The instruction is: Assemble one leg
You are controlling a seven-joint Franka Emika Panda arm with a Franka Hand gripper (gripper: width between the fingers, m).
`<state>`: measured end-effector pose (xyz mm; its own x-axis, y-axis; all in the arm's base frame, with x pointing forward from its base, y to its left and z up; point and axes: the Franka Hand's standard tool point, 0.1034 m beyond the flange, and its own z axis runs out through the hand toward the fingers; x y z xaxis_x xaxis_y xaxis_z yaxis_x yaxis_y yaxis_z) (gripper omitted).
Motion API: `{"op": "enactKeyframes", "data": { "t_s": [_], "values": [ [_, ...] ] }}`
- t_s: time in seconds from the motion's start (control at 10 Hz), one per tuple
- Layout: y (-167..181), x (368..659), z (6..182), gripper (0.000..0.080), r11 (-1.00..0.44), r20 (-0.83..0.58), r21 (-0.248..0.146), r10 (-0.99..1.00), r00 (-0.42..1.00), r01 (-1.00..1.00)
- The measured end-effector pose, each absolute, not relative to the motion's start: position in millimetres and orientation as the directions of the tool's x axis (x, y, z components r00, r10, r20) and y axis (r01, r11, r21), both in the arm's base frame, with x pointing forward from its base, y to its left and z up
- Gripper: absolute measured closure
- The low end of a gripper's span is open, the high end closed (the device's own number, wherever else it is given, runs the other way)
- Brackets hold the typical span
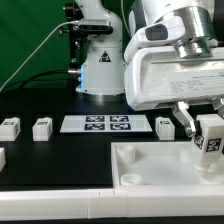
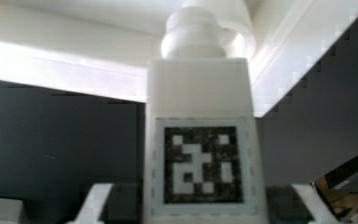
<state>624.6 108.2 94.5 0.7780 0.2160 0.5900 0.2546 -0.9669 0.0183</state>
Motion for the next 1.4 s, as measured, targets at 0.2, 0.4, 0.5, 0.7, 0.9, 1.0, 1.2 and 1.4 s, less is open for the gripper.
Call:
{"op": "enactKeyframes", "data": {
  "t_s": [0.2, 0.4, 0.5, 0.7, 0.9, 1.0, 1.2, 1.4],
  "values": [
    [113, 627, 94.1, 0.0506, -0.967, 0.592, 0.013, 0.211, 0.777, 0.253],
    [114, 631, 93.3, 0.0506, -0.968, 0.596, 0.011, 0.208, 0.776, 0.251],
    [114, 631, 93.3, 0.0506, -0.970, 0.597, 0.005, 0.198, 0.778, 0.243],
    [119, 633, 91.4, 0.0506, -0.970, 0.595, -0.002, 0.194, 0.780, 0.243],
    [122, 632, 87.6, 0.0506, -0.969, 0.595, -0.001, 0.197, 0.779, 0.246],
    [122, 632, 87.5, 0.0506, -0.969, 0.599, 0.000, 0.198, 0.776, 0.247],
    [121, 629, 83.8, 0.0506, -0.968, 0.594, 0.003, 0.203, 0.779, 0.250],
    [121, 628, 81.7, 0.0506, -0.968, 0.595, 0.003, 0.203, 0.777, 0.250]
  ]
}}
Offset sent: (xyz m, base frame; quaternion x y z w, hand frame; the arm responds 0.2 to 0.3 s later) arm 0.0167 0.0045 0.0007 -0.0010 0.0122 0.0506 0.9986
